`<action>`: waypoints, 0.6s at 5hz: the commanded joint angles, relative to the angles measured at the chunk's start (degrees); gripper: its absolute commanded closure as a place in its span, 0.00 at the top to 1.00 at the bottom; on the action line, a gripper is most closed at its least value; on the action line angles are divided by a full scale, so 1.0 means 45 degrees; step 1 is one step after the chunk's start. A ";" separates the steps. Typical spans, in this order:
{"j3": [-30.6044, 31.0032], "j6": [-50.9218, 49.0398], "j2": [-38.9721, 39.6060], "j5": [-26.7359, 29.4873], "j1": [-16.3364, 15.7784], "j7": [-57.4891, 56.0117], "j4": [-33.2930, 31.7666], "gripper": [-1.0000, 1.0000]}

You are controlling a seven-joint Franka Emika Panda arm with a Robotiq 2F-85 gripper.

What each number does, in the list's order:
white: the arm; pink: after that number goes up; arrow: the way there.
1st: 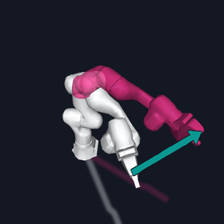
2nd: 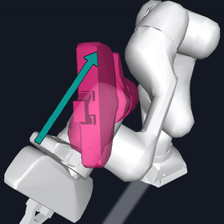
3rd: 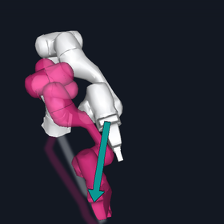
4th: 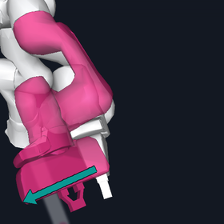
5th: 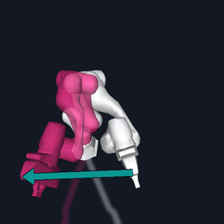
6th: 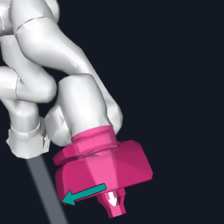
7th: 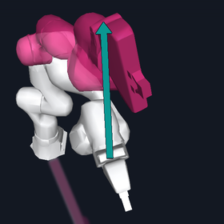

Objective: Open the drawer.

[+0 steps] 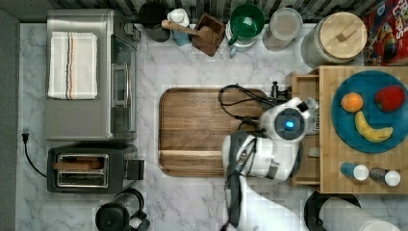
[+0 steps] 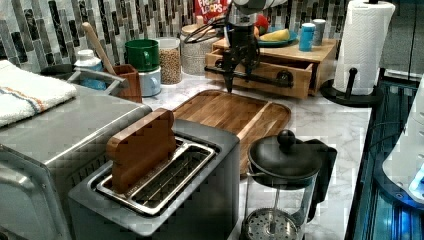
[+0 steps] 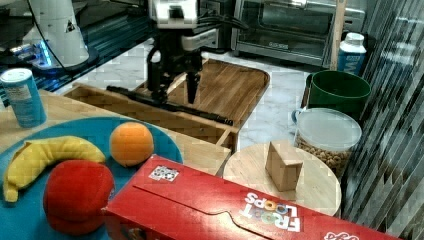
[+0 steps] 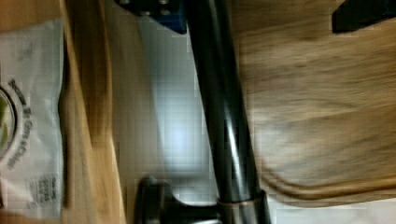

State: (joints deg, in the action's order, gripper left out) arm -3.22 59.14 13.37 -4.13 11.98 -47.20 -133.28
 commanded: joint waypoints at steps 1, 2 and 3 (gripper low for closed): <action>0.2208 -0.0636 -0.1237 0.1016 -0.2479 0.1707 -0.0672 1.00; 0.2377 -0.0769 -0.1195 0.0791 -0.2505 0.2428 -0.0578 1.00; 0.2178 -0.0890 -0.1127 0.0832 -0.2731 0.2668 -0.0441 1.00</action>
State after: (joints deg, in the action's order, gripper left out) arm 2.24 56.26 11.16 -2.62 5.49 -41.63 -135.18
